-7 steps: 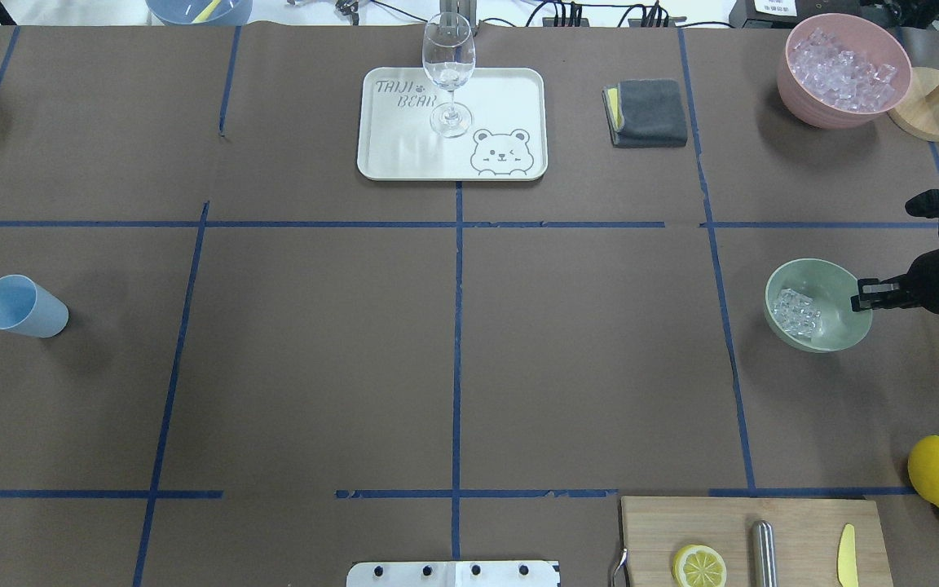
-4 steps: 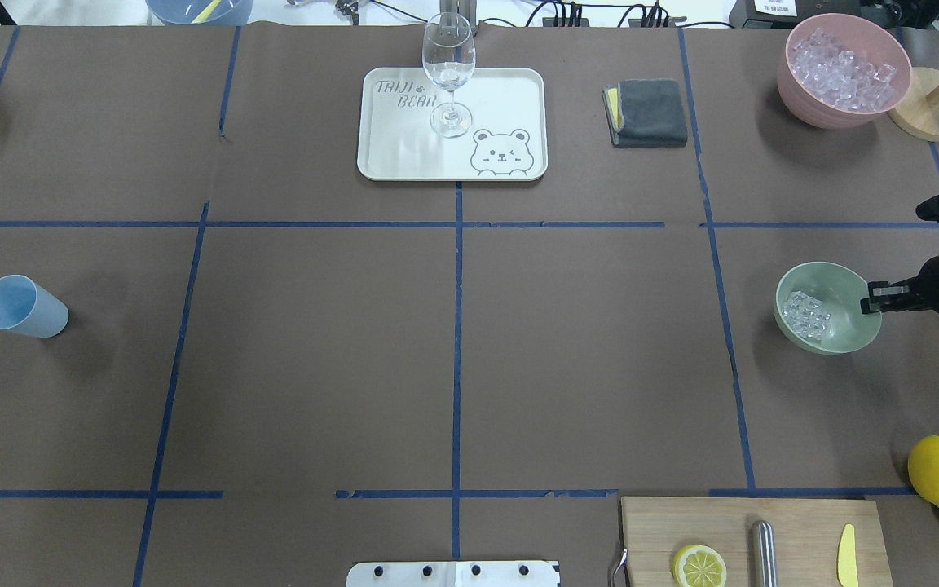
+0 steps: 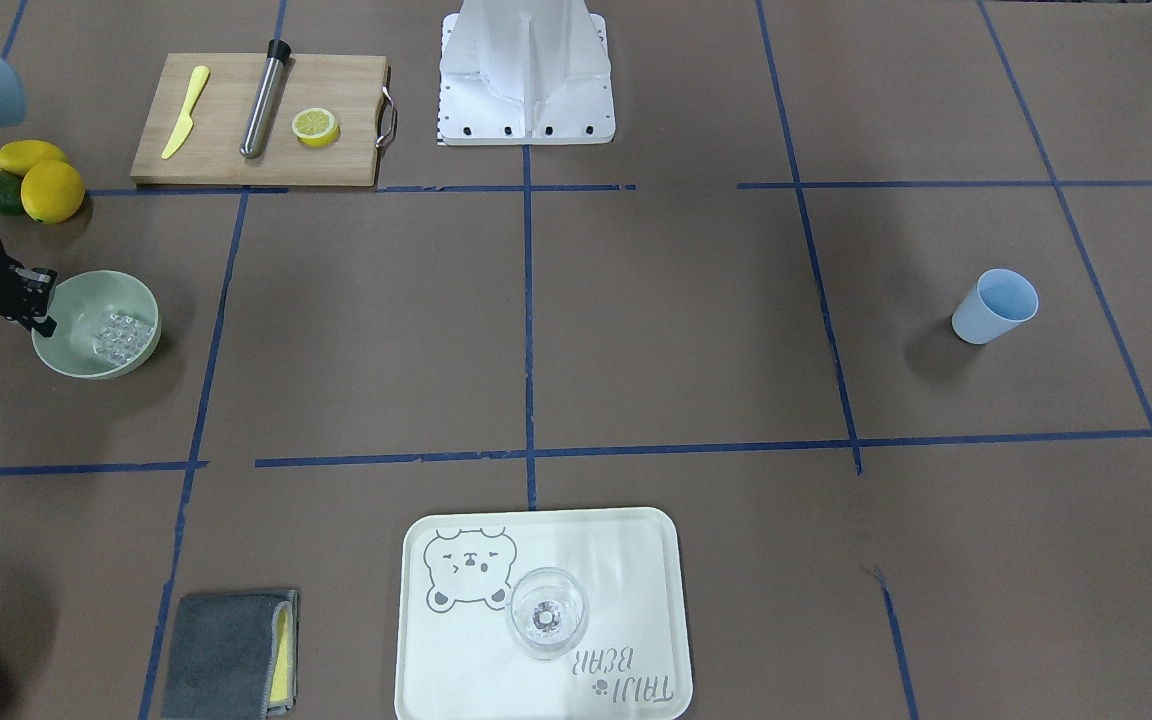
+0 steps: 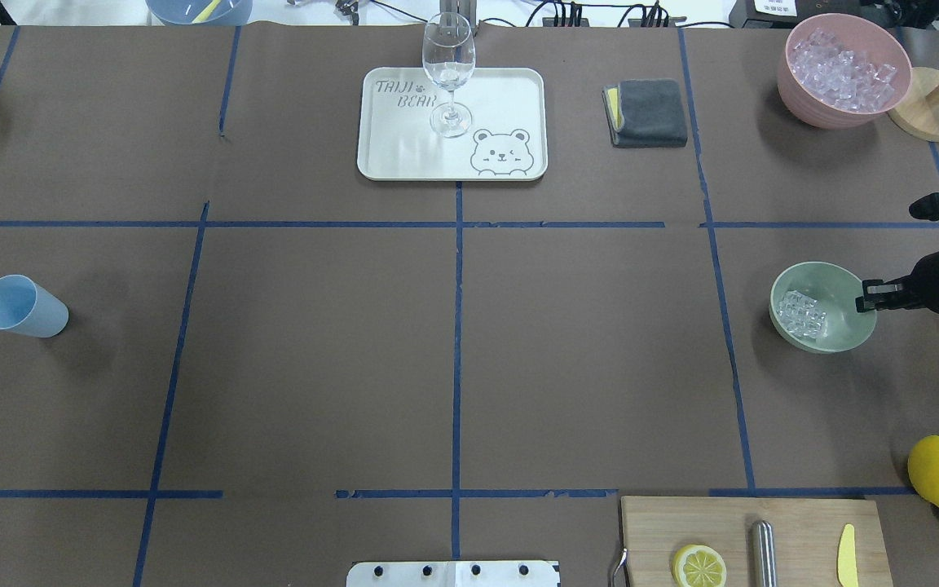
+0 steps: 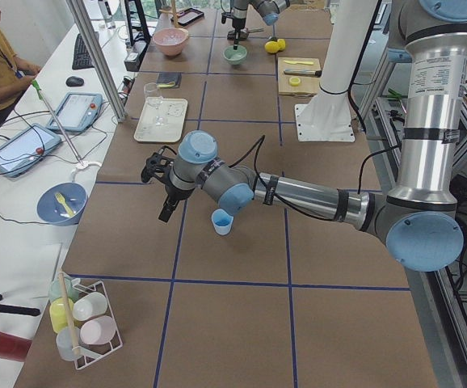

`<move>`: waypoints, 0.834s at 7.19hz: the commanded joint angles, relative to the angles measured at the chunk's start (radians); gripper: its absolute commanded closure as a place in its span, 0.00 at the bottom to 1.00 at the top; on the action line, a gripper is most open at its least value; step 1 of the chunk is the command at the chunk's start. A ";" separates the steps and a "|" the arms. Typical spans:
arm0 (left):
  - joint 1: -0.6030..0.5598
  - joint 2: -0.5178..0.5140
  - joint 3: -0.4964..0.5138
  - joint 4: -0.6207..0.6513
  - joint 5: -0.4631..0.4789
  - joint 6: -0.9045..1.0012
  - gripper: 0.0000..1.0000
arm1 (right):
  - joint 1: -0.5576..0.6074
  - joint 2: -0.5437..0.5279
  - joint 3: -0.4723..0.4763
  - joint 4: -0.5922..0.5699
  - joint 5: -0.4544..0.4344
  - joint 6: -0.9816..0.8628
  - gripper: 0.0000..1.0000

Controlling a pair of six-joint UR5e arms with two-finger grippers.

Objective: Pour ice into bowl

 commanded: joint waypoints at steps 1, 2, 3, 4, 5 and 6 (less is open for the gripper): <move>0.000 0.000 0.001 0.000 0.002 0.000 0.00 | 0.000 0.002 -0.003 0.001 0.000 0.003 0.00; 0.000 0.000 0.001 0.000 0.002 0.000 0.00 | 0.007 0.002 0.003 0.000 0.015 -0.003 0.00; 0.000 0.000 -0.001 0.000 0.002 0.000 0.00 | 0.093 0.001 0.001 -0.005 0.113 -0.020 0.00; -0.002 0.002 -0.021 0.006 0.003 0.000 0.00 | 0.229 -0.002 -0.008 -0.031 0.219 -0.119 0.00; -0.005 0.008 -0.007 0.014 0.002 0.015 0.00 | 0.330 -0.004 -0.023 -0.095 0.267 -0.244 0.00; -0.003 0.041 -0.002 0.023 -0.006 0.044 0.00 | 0.431 -0.001 -0.023 -0.206 0.278 -0.403 0.00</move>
